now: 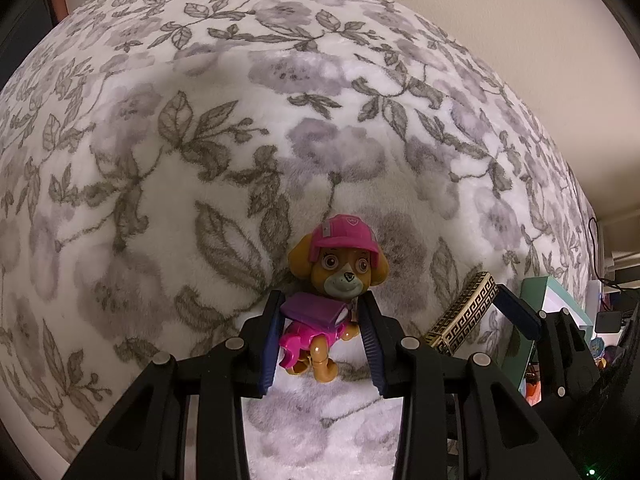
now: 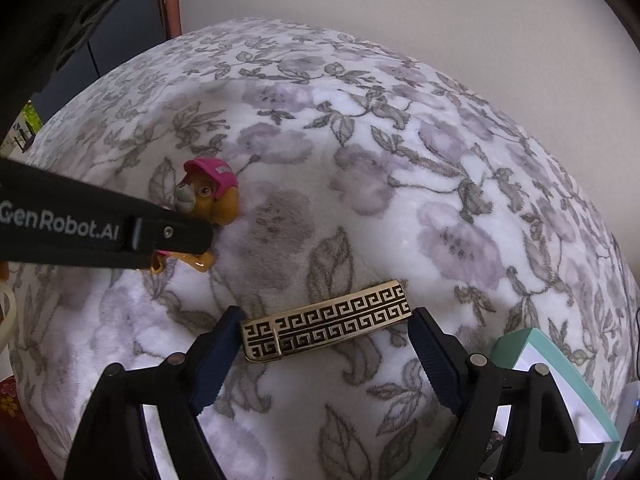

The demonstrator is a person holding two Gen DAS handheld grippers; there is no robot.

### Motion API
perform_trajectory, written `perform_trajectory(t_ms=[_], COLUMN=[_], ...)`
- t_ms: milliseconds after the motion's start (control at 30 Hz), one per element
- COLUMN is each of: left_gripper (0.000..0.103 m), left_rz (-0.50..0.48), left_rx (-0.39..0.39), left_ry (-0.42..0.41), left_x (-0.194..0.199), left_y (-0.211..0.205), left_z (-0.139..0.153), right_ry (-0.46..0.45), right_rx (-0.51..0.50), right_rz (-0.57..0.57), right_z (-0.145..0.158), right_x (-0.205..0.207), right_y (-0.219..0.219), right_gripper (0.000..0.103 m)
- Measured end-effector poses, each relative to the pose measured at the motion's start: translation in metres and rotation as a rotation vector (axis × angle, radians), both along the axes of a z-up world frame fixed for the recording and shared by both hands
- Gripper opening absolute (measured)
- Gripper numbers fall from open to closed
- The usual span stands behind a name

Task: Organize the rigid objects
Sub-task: 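Grasp the pink-helmeted toy dog with the left gripper while the right grasps the gold hair clip, then carry the toy dog with the left gripper into the tray while the right carries the gold clip there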

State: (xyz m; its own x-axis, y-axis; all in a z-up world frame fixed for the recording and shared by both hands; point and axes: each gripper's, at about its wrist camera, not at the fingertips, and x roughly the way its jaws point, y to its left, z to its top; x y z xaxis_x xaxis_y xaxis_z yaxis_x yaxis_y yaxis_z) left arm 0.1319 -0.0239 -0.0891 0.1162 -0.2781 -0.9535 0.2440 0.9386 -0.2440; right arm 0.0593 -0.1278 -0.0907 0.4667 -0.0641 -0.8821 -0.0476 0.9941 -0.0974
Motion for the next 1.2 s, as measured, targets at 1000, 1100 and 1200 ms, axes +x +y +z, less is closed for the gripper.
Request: perform_trajectory(t_ms=[1000,1100,1200], left_gripper=[0.031,0.031,0.031], left_rz=[-0.189,-0.258,-0.329], left_rx=[-0.127,-0.132,-0.168], left_ry=[-0.252,-0.267,-0.241], left_x=[-0.074,-0.098,-0.122], left_y=[-0.045,-0.065,-0.086], left_z=[0.108,0.115,0.115], right_ry=[-0.122,-0.081,-0.040], right_rx=[0.030,0.052,0.028], right_rz=[-0.282,-0.385,-0.474], right_z=[0.099,0.090,0.083], right_x=[-0.111,-0.136,-0.164], right_y=[-0.035,-0.060,-0.081], right_gripper=[0.085,0.085,0.085])
